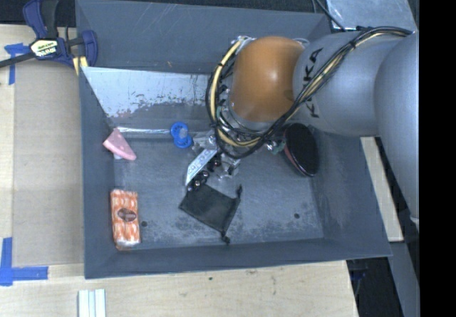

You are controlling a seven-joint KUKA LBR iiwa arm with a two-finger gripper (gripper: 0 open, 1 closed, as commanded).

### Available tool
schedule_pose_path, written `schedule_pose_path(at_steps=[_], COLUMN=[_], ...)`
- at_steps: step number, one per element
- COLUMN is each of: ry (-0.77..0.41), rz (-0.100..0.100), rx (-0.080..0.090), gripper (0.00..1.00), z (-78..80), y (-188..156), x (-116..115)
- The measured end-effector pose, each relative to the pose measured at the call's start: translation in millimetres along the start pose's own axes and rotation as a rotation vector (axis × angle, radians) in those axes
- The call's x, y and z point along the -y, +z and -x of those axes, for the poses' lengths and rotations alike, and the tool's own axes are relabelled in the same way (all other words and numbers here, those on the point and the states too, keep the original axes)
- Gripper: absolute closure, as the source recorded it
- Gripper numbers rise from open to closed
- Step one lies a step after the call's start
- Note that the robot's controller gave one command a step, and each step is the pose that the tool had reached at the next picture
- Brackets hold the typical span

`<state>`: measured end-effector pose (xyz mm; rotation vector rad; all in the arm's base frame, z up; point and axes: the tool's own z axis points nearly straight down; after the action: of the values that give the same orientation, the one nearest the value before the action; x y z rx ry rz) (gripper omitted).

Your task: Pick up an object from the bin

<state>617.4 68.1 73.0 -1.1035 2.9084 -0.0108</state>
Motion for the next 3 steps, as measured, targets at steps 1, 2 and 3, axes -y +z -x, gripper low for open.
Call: schedule_pose_path(at_steps=[1, 2, 3], ry=[0.000, 0.000, 0.001], rz=[0.000, 0.000, 0.000], rx=[0.000, 0.000, 0.000], gripper=[1.00, 1.00, 1.00], z=[0.0, 0.0, 0.0], y=[0.0, 0.0, 0.0], x=[0.0, 0.0, 0.0])
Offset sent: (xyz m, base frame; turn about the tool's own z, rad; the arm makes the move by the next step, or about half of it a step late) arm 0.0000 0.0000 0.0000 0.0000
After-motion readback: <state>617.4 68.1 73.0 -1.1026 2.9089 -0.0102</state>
